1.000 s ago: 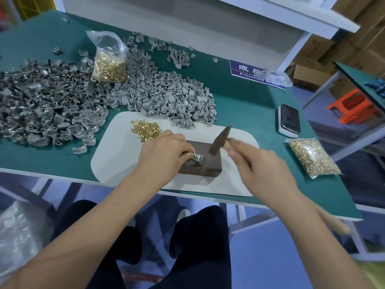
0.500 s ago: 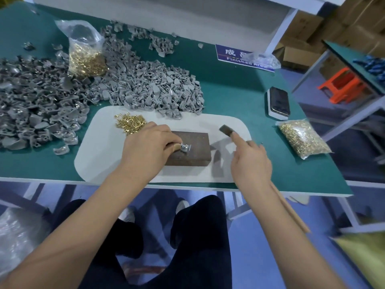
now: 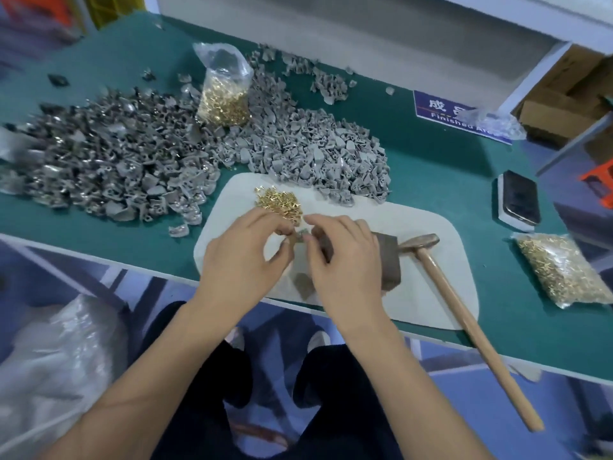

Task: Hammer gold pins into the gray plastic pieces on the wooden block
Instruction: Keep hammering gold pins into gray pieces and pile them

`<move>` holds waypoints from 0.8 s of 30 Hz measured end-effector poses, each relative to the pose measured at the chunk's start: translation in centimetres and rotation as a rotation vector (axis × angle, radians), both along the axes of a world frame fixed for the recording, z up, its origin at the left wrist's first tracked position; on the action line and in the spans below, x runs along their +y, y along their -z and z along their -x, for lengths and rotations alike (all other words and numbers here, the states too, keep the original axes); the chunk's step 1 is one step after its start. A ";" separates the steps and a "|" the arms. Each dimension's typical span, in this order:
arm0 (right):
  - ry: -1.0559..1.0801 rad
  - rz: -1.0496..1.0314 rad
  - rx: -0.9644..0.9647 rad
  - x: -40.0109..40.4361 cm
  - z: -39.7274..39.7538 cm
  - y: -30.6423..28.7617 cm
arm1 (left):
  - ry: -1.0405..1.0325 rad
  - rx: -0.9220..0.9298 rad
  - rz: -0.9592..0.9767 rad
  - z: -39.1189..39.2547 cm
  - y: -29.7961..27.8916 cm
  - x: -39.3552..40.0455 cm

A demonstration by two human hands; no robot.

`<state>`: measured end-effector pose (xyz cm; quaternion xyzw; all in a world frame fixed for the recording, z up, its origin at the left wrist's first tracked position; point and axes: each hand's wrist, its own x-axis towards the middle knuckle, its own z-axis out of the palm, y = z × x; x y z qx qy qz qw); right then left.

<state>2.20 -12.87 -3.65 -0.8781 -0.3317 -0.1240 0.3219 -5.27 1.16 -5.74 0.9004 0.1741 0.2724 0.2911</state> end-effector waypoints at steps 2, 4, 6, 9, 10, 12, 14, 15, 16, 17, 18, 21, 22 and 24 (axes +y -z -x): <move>-0.077 -0.003 0.034 2.7 0.4 0.5 | -0.088 0.018 0.029 1.9 0.4 2.0; -0.149 0.002 0.062 5.7 1.3 1.2 | -0.154 0.057 0.048 3.9 0.8 4.0; -0.221 0.036 0.090 8.4 2.4 2.0 | -0.198 0.070 0.040 6.0 1.3 5.7; -0.300 0.093 0.087 11.3 4.4 3.3 | -0.281 0.100 0.028 9.0 2.1 7.7; -0.316 0.101 0.087 12.0 4.9 3.7 | -0.296 0.117 0.035 9.7 2.4 8.2; -0.336 0.090 0.111 13.1 5.5 4.3 | -0.310 0.133 0.042 10.4 2.8 8.9; -0.342 0.061 0.123 13.9 5.5 4.7 | -0.319 0.134 0.024 10.4 2.8 9.5; -0.339 0.059 0.113 14.3 5.5 4.8 | -0.320 0.136 0.014 10.3 2.7 9.8; -0.334 0.064 0.095 14.6 5.4 4.8 | -0.321 0.137 0.010 10.1 2.7 10.1; -0.330 0.070 0.078 14.8 5.3 4.8 | -0.323 0.137 0.009 10.0 2.6 10.5; -0.325 0.072 0.070 15.1 5.2 4.8 | -0.330 0.133 0.010 9.9 2.7 10.8; -0.315 0.053 0.091 15.4 4.9 5.0 | -0.354 0.099 0.051 9.6 3.0 11.5; -0.317 0.034 0.102 15.4 4.8 5.1 | -0.362 0.076 0.068 9.6 3.2 11.5; -0.321 -0.044 0.142 15.2 4.9 5.1 | -0.385 0.020 0.064 9.9 3.6 11.2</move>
